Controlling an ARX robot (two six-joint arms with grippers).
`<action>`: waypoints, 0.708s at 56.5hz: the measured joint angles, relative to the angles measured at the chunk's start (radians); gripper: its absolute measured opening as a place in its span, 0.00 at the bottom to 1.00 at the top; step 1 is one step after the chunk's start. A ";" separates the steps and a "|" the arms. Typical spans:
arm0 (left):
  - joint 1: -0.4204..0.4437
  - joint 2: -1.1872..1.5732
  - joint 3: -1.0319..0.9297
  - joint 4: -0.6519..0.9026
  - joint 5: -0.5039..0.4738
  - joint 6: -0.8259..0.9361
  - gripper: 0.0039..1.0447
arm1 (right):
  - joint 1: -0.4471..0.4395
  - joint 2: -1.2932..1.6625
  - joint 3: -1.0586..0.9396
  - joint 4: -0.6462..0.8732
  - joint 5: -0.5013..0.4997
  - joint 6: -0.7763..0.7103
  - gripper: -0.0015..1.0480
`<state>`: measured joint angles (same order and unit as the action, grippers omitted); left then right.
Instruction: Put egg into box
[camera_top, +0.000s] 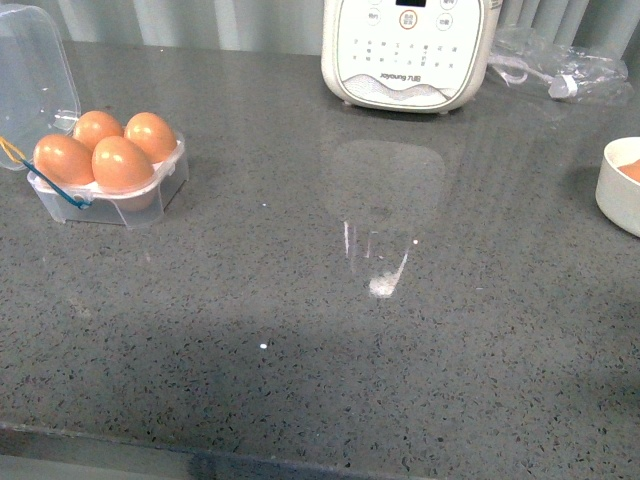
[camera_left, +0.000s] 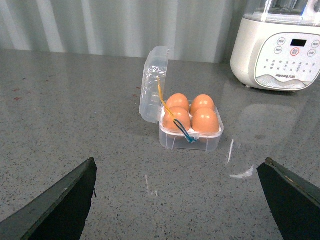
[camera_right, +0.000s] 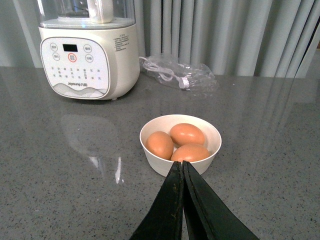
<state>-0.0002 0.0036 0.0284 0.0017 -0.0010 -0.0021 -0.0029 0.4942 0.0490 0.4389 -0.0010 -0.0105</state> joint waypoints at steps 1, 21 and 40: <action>0.000 0.000 0.000 0.000 0.000 0.000 0.94 | 0.000 -0.009 -0.002 -0.007 0.000 0.000 0.03; 0.000 0.000 0.000 0.000 0.000 0.000 0.94 | 0.000 -0.145 -0.044 -0.087 0.000 0.000 0.03; 0.000 0.000 0.000 0.000 0.000 0.000 0.94 | 0.000 -0.267 -0.044 -0.208 0.000 0.000 0.03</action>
<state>-0.0002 0.0036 0.0284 0.0013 -0.0006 -0.0021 -0.0029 0.2276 0.0051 0.2310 -0.0010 -0.0105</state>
